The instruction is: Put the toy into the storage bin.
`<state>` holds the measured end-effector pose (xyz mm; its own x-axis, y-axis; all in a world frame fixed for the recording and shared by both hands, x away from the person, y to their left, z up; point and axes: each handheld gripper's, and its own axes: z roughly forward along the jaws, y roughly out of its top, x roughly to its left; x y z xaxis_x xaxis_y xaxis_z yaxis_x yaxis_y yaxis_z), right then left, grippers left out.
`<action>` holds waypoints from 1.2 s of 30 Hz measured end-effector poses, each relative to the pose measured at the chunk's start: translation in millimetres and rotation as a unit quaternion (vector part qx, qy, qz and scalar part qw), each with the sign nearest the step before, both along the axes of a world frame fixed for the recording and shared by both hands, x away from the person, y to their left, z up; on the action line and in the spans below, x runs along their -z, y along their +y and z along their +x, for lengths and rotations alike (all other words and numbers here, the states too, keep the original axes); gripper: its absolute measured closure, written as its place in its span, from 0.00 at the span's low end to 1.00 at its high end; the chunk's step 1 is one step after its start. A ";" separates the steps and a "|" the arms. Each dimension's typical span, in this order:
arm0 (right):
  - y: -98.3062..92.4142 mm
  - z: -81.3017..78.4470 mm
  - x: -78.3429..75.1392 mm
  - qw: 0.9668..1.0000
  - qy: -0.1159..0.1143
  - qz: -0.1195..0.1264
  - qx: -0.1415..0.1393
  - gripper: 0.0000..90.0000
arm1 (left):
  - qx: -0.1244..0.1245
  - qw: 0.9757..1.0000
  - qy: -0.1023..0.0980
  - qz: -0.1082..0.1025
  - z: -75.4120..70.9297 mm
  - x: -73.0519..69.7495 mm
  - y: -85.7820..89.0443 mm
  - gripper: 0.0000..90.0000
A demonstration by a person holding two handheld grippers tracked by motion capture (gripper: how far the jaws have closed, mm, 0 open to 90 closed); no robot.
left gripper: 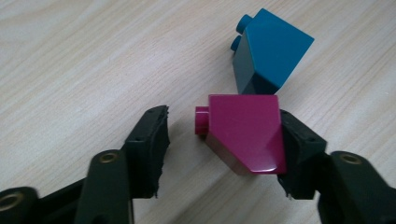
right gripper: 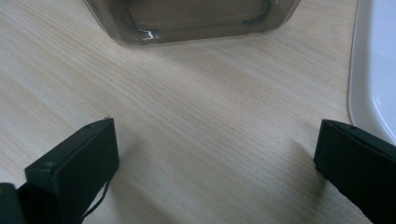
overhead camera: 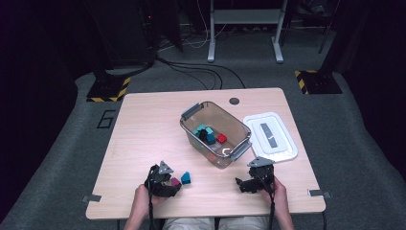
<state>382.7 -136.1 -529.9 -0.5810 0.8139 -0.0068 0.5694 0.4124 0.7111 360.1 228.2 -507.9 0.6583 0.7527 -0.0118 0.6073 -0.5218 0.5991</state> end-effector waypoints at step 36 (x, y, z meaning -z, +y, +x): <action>0.0 0.0 0.0 1.000 0.000 0.000 0.000 0.00 | -0.008 0.999 -0.038 -0.003 29.1 -34.9 8.7 0.63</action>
